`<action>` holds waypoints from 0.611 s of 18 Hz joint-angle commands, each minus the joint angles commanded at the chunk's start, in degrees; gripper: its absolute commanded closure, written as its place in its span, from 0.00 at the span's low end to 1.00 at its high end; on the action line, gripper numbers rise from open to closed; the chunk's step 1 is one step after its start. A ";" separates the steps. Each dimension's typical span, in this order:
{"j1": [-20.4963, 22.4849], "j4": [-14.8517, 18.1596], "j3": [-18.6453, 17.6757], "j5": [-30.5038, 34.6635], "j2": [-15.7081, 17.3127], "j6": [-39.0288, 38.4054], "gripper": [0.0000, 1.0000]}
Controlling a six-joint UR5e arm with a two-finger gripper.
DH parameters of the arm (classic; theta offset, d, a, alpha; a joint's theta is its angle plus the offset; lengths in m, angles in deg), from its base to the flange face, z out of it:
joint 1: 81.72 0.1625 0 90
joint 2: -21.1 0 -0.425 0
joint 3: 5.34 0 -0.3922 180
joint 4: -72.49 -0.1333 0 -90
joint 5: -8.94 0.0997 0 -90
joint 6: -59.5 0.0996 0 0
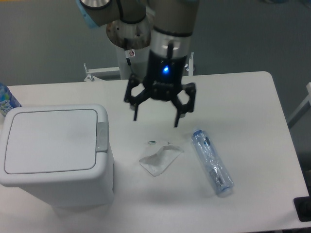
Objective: Open the trash can
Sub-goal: 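Move the gripper toward the trash can's lid hinge, then lower the gripper finger onto the lid's hinge edge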
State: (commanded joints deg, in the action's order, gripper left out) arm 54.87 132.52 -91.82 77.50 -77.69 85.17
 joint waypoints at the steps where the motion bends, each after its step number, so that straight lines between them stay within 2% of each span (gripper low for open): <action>1: -0.44 -0.26 0.00 0.00 -0.18 0.00 0.00; 11: -1.59 -0.36 -0.26 0.09 -0.88 0.00 0.00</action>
State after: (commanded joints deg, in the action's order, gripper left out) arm 53.29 132.17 -92.09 77.59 -78.57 85.16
